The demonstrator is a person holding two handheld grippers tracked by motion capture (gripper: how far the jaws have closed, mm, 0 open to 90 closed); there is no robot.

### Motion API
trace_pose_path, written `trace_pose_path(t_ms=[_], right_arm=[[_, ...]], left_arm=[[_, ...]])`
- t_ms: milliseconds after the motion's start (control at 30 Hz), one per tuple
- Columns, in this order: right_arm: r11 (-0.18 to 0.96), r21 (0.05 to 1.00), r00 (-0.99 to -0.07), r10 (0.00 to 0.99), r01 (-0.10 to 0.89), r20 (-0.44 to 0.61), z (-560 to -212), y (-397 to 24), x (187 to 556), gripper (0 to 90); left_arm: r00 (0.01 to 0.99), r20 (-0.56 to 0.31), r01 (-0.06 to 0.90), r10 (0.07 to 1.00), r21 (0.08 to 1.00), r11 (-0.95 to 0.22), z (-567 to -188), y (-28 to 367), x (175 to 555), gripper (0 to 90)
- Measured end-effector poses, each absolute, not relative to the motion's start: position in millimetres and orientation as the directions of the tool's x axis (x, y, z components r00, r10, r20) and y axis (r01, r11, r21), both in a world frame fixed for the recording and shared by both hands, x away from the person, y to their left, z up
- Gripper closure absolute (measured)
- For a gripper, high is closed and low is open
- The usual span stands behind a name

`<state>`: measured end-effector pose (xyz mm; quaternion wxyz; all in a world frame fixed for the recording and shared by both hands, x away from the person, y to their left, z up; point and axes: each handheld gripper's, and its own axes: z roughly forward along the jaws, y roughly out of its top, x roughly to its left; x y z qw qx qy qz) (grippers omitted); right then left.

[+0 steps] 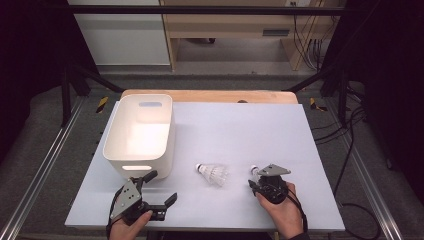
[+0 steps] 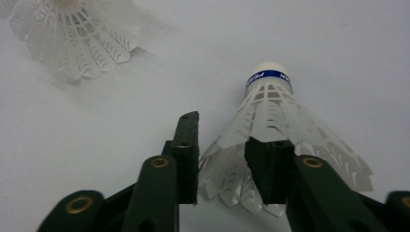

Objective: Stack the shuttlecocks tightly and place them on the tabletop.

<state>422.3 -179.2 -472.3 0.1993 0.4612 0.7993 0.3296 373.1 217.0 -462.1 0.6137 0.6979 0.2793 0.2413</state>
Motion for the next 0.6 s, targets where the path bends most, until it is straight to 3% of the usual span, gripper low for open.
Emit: trace_pose_path(t_ms=[133, 267, 600], right_arm=[[0.368, 0.716, -0.501, 0.865, 0.593, -0.03, -470, -185, 419, 82.5], [0.368, 0.719, -0.512, 0.859, 0.59, -0.02, -468, -193, 418, 88.8], [0.419, 0.736, -0.614, 0.79, 0.531, -0.007, -461, -188, 418, 89.6]], left_arm=[[0.727, -0.005, 0.093, 0.686, 0.992, -0.091, -462, 217, 373, 3.1], [0.728, -0.005, 0.092, 0.686, 0.992, -0.091, -462, 217, 373, 3.1], [0.728, -0.004, 0.092, 0.686, 0.991, -0.092, -462, 217, 373, 3.1]])
